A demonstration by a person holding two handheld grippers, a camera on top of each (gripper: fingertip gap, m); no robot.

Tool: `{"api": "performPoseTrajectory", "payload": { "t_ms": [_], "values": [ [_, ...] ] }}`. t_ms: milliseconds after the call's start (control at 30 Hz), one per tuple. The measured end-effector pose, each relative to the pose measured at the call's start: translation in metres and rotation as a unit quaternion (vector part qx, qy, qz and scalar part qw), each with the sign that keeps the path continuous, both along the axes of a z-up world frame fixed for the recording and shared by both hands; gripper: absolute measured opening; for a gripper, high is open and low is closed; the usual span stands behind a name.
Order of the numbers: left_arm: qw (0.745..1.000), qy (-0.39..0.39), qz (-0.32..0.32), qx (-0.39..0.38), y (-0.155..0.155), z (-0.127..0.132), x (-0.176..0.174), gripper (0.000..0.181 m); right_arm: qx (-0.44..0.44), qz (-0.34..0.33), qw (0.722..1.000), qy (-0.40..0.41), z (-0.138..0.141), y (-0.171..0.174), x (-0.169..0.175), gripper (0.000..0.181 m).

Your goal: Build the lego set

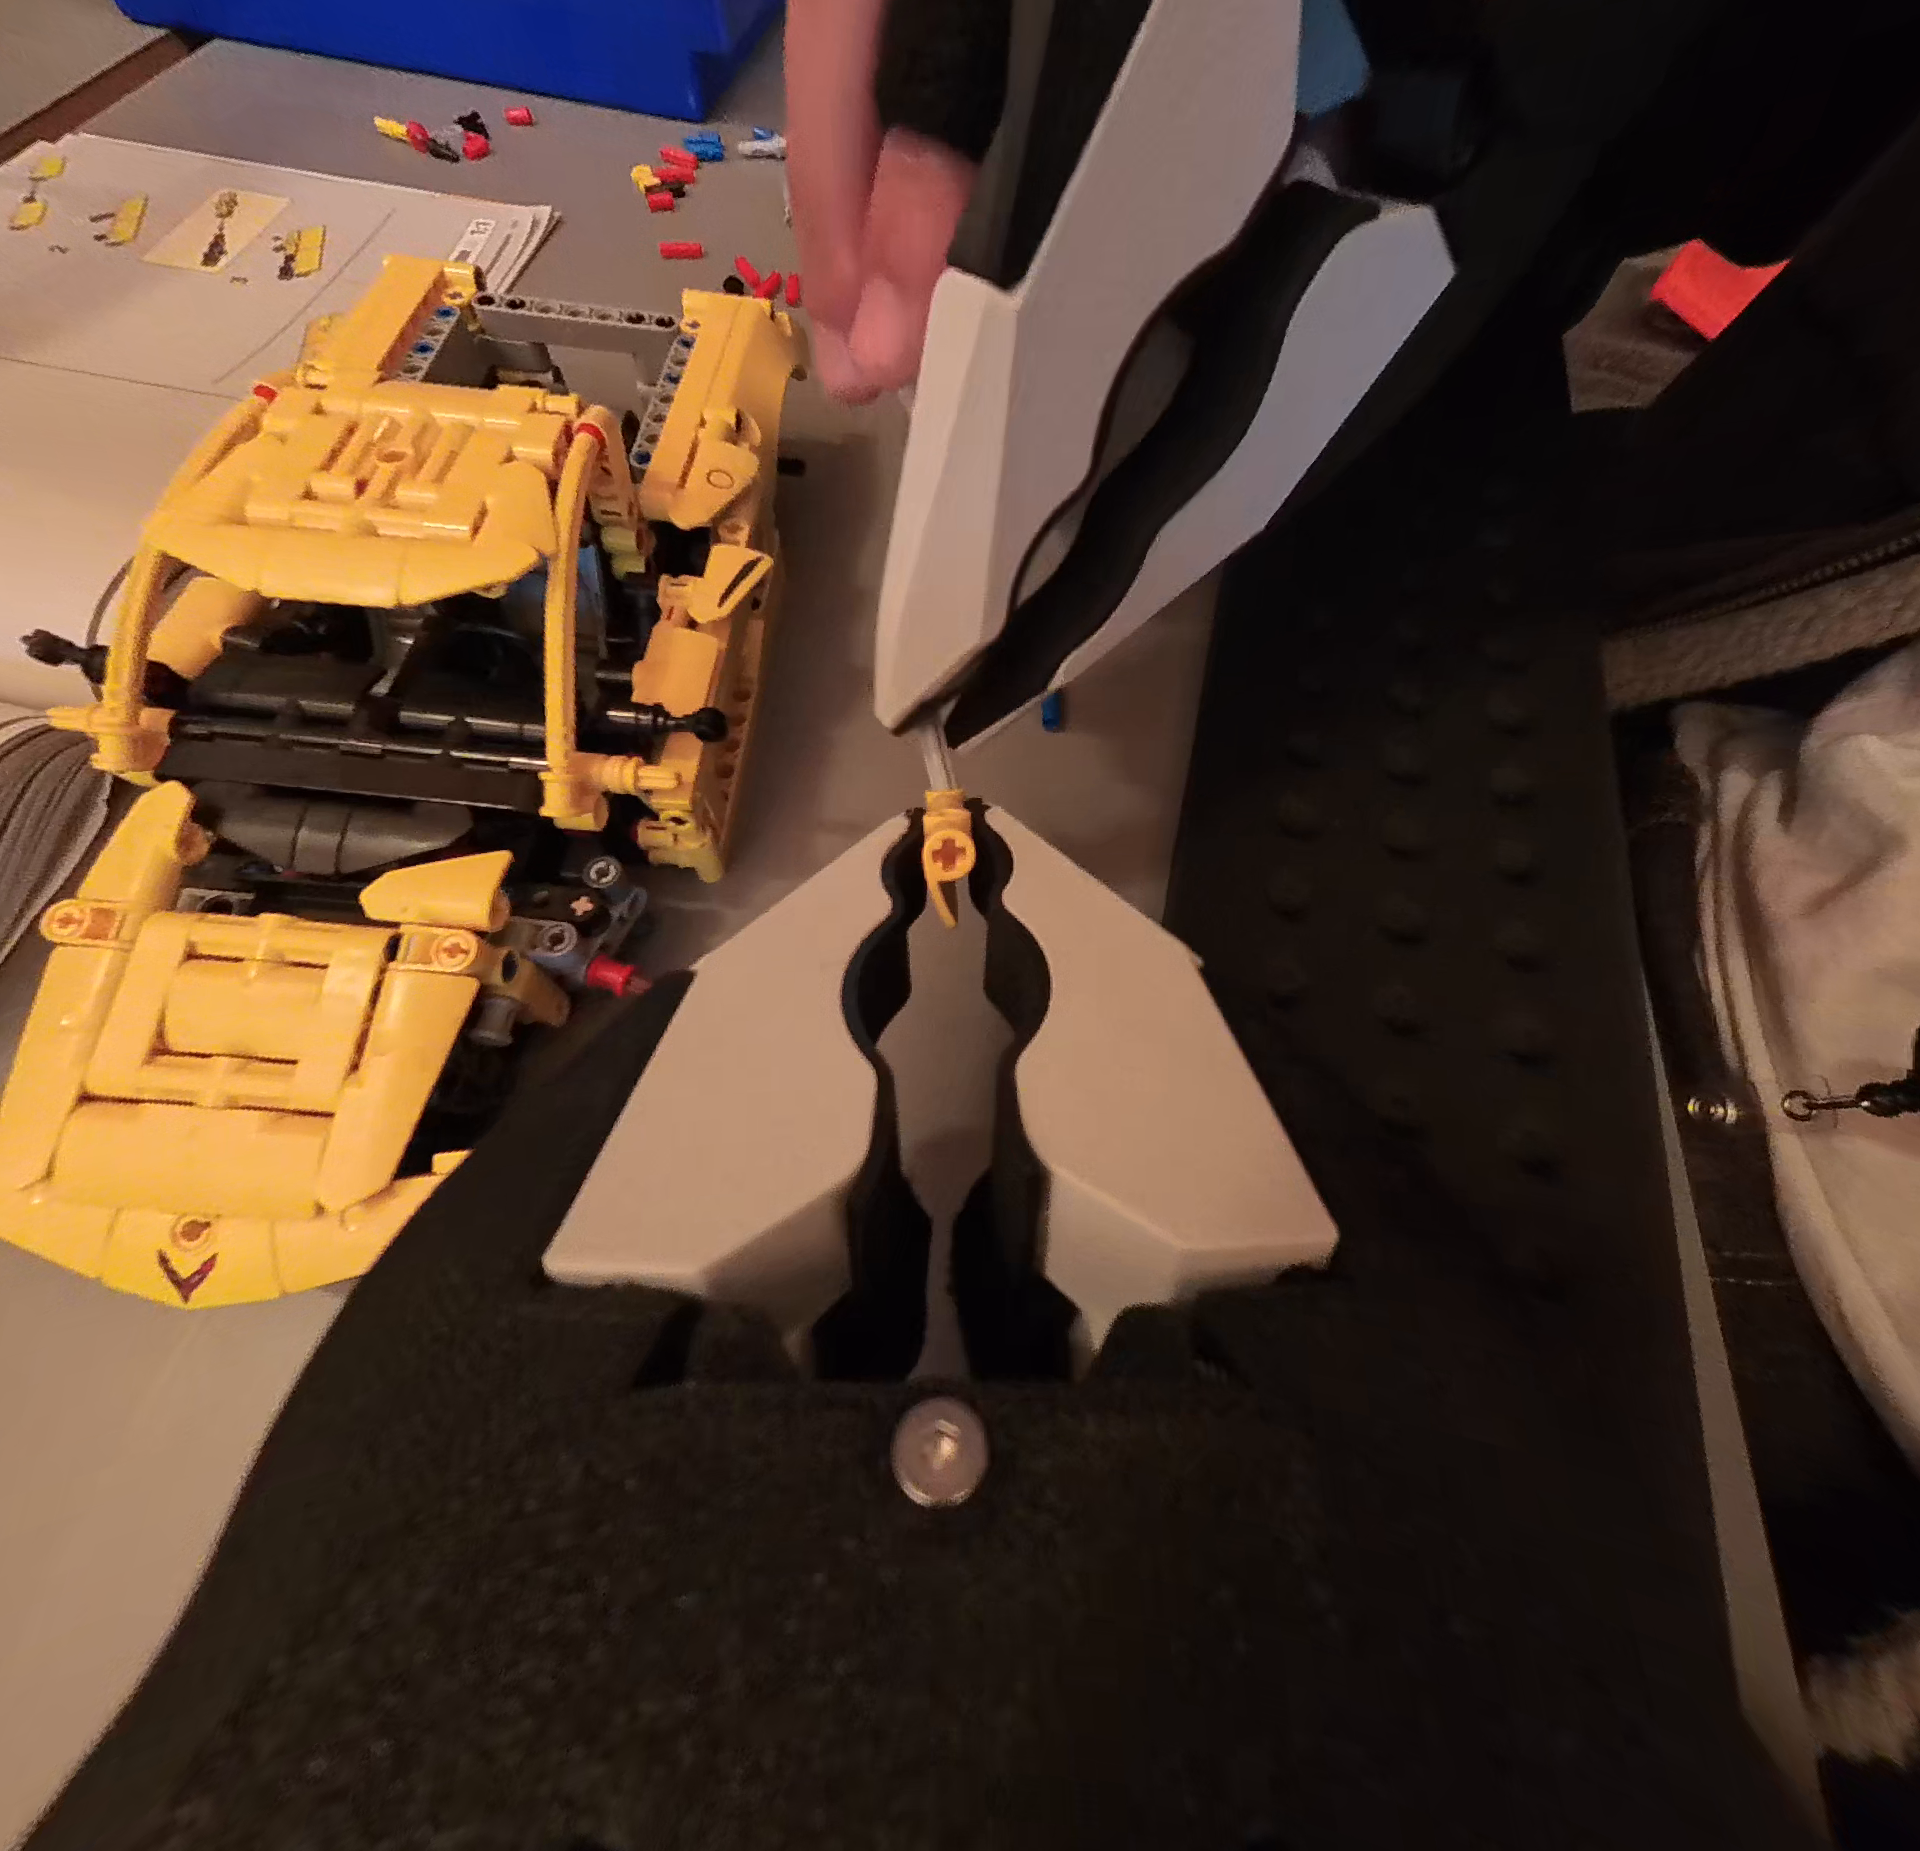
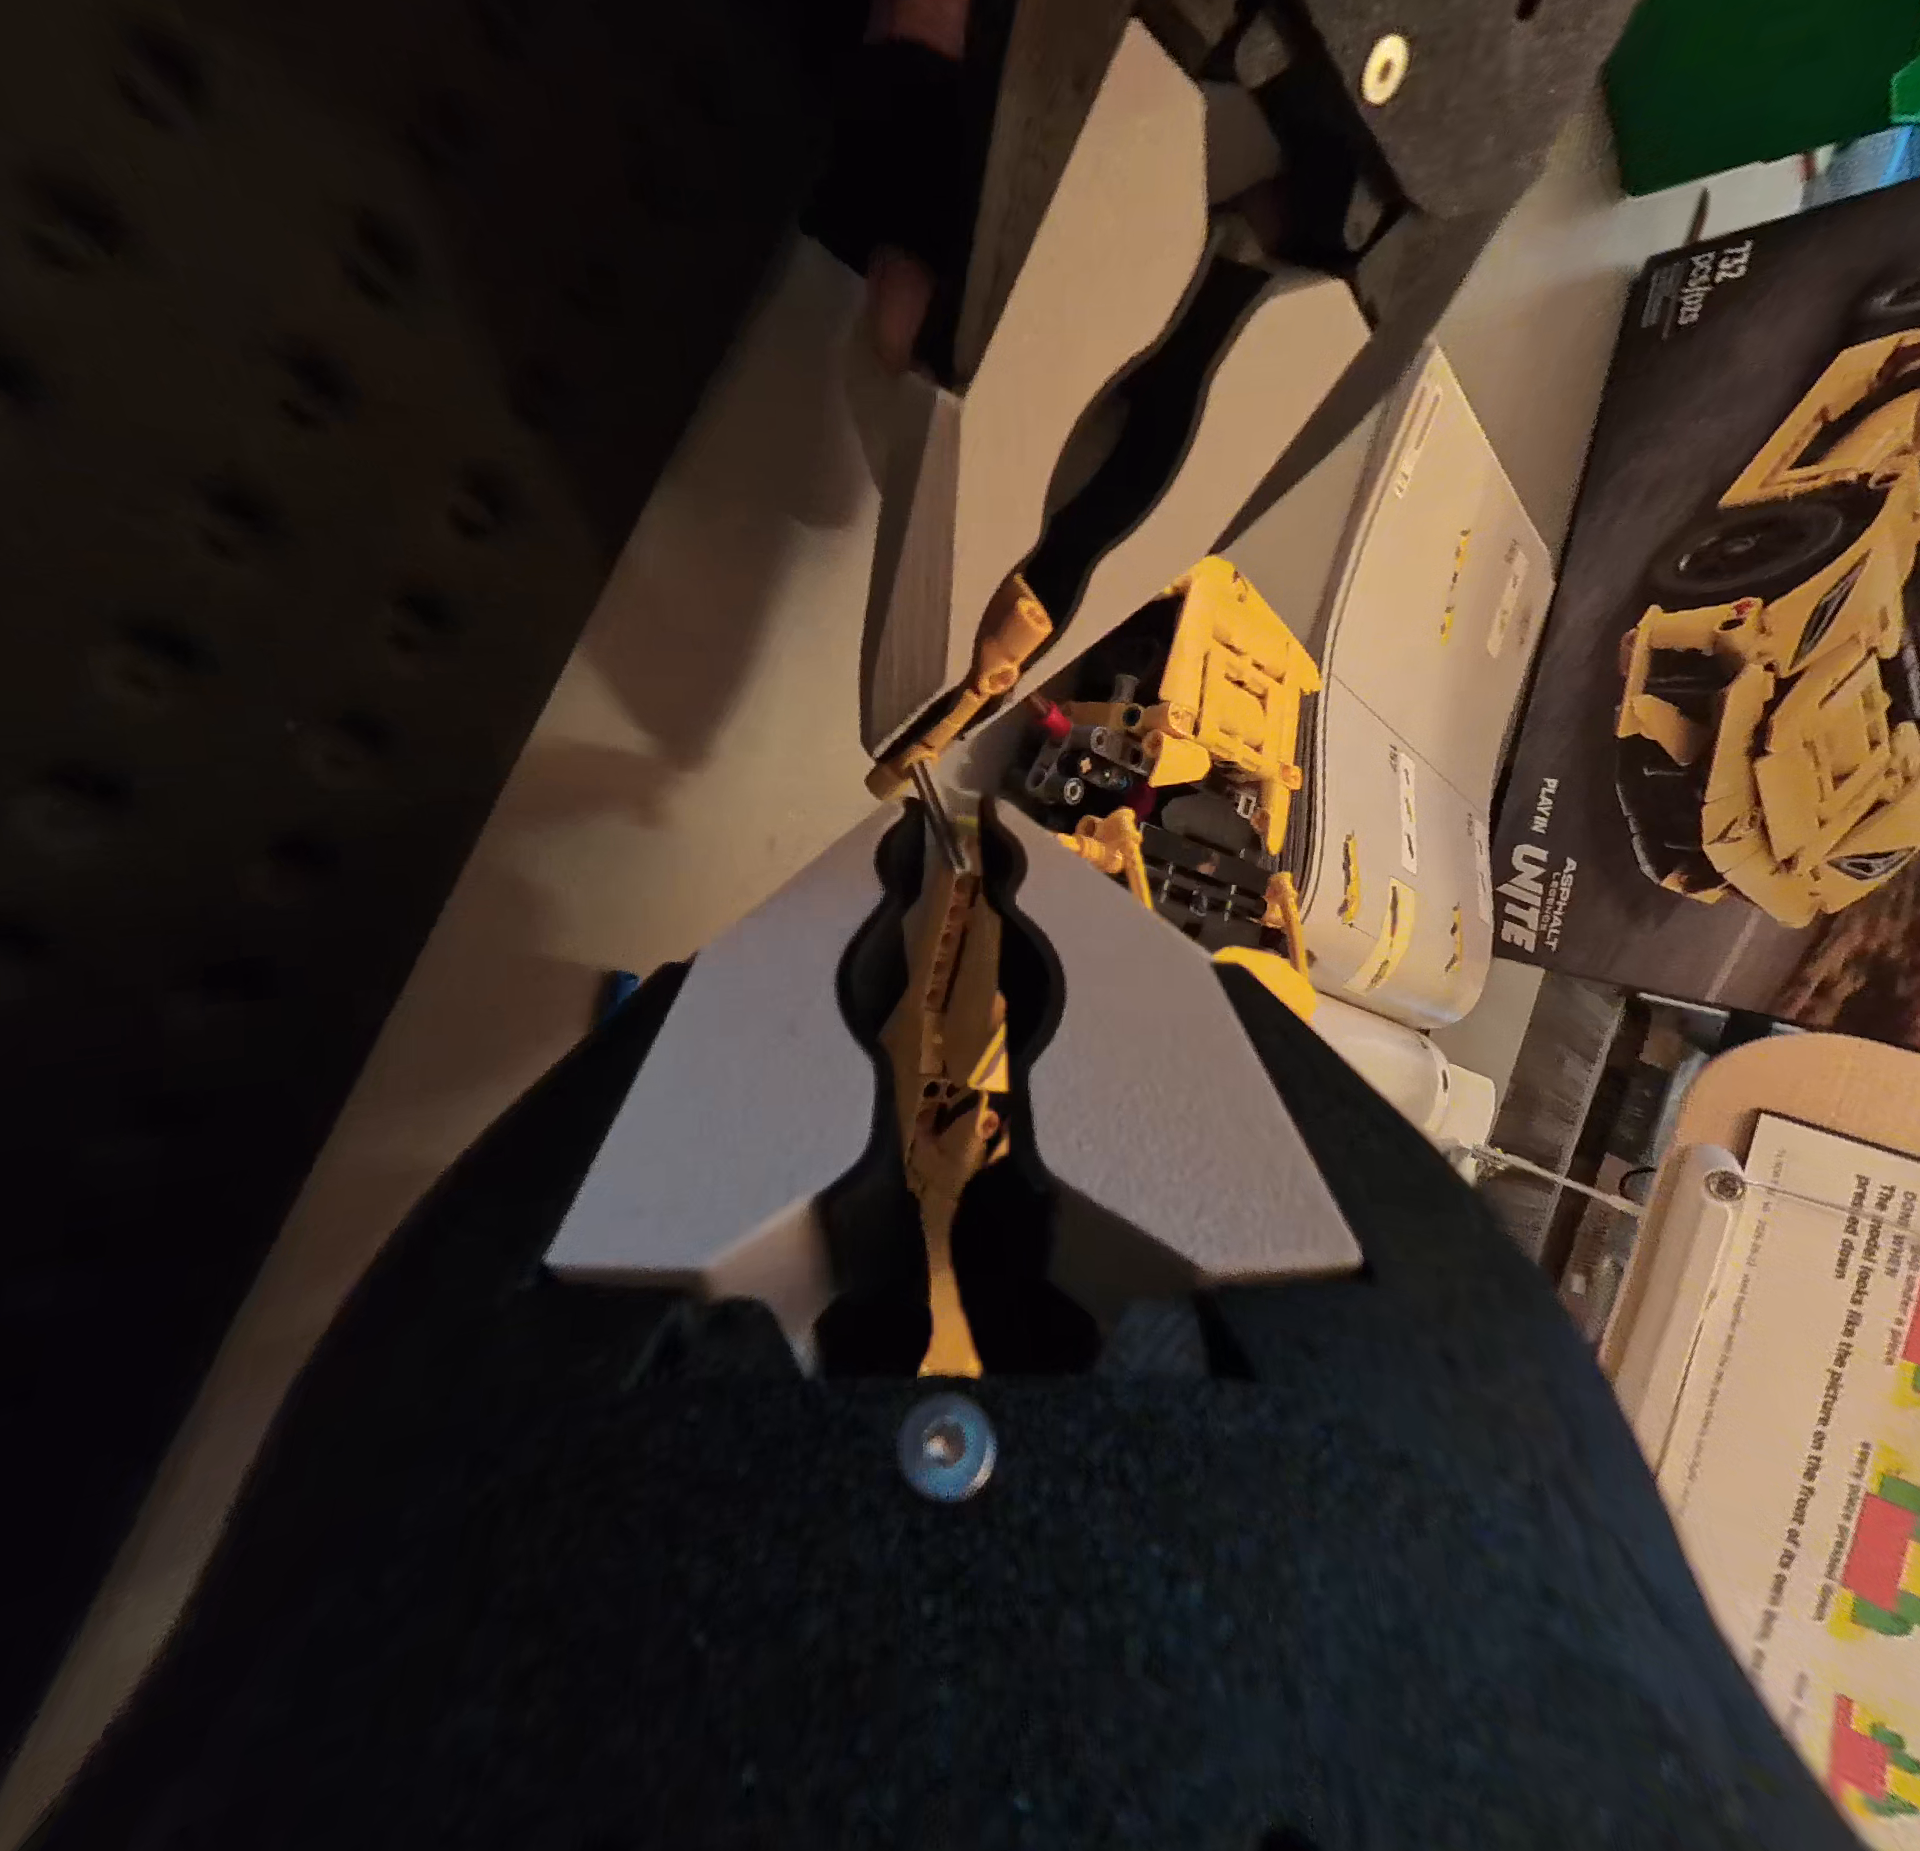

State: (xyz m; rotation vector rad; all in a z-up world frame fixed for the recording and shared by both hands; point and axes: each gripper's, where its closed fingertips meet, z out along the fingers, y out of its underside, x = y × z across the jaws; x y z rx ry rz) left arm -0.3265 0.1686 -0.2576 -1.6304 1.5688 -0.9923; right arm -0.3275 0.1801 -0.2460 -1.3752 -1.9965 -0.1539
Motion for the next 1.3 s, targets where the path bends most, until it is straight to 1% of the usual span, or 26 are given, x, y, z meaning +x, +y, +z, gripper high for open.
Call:
{"api": "performPoseTrajectory", "payload": {
  "t_ms": [67,133,200,233,267,300,333,400,433,467,500,533,600,667,733,800,867,967,1033,1100,1200,1300],
  "values": [
    [1.0,-0.008,-0.001,-0.007,-0.001,0.003,0.0,0.007,-0.005,-0.015,1.0,0.019,0.006,0.003,0.002,0.017],
    [1.0,-0.019,0.002,-0.017,0.001,0.006,-0.001,0.007,-0.018,-0.034,0.997,0.063,0.015,0.004,0.003,0.024],
    [0.999,-0.04,0.003,-0.036,0.001,0.014,-0.001,0.007,-0.05,-0.05,0.989,0.127,0.025,0.001,0.004,0.025],
    [0.998,-0.051,0.003,-0.041,0.002,0.018,-0.002,0.007,-0.07,-0.06,0.981,0.172,0.032,0.001,0.004,0.026],
    [0.997,-0.061,0.003,-0.042,0.002,0.021,-0.002,0.007,-0.098,-0.07,0.966,0.227,0.04,0.0,0.005,0.026],
    [0.997,-0.071,0.002,-0.039,0.002,0.025,-0.002,0.007,-0.14,-0.083,0.944,0.288,0.049,0.0,0.006,0.025],
    [0.996,-0.083,-0.001,-0.029,0.001,0.03,-0.002,0.007,-0.198,-0.097,0.911,0.348,0.054,-0.001,0.007,0.026],
    [0.994,-0.106,-0.004,0.003,0.0,0.039,-0.001,0.007,-0.316,-0.121,0.835,0.435,0.057,-0.002,0.008,0.027],
    [0.993,-0.114,-0.005,0.016,-0.001,0.043,-0.001,0.007,-0.354,-0.125,0.803,0.464,0.057,-0.004,0.007,0.028],
    [0.992,-0.121,-0.005,0.026,-0.001,0.046,-0.001,0.007,-0.377,-0.126,0.776,0.49,0.058,-0.005,0.005,0.027],
    [0.991,-0.129,-0.007,0.03,-0.002,0.049,-0.002,0.007,-0.39,-0.122,0.757,0.51,0.06,-0.007,0.002,0.027],
    [0.99,-0.136,-0.01,0.03,-0.003,0.051,-0.002,0.007,-0.395,-0.122,0.746,0.521,0.063,-0.008,-0.001,0.024],
    [0.989,-0.143,-0.012,0.026,-0.004,0.054,-0.002,0.007,-0.396,-0.118,0.738,0.534,0.068,-0.009,-0.006,0.018],
    [0.988,-0.149,-0.013,0.022,-0.005,0.056,-0.002,0.007,-0.401,-0.122,0.737,0.53,0.065,-0.008,-0.008,0.016],
    [0.988,-0.152,-0.012,0.02,-0.005,0.057,-0.003,0.007,-0.404,-0.116,0.733,0.535,0.067,-0.008,-0.008,0.01],
    [0.989,-0.147,-0.012,0.017,-0.005,0.056,-0.002,0.007,-0.398,-0.12,0.739,0.53,0.065,-0.007,-0.008,0.004],
    [0.989,-0.147,-0.013,0.018,-0.006,0.056,-0.001,0.007,-0.395,-0.117,0.739,0.533,0.066,-0.008,-0.008,0.004],
    [0.989,-0.146,-0.005,0.008,-0.005,0.058,0.0,0.006,-0.377,-0.115,0.75,0.531,0.066,-0.007,-0.006,0.004],
    [0.988,-0.154,-0.005,-0.002,-0.006,0.061,0.002,0.006,-0.383,-0.112,0.739,0.543,0.069,-0.007,-0.005,0.004],
    [0.989,-0.148,-0.002,-0.011,-0.007,0.058,0.004,0.006,-0.38,-0.115,0.744,0.538,0.066,-0.006,-0.004,0.004],
    [0.988,-0.154,-0.001,-0.026,-0.007,0.061,0.004,0.006,-0.385,-0.111,0.735,0.547,0.068,-0.007,-0.004,0.003],
    [0.985,-0.161,0.001,-0.053,-0.005,0.062,0.004,0.006,-0.383,-0.112,0.734,0.55,0.069,-0.006,-0.003,0.004]
  ]
}}
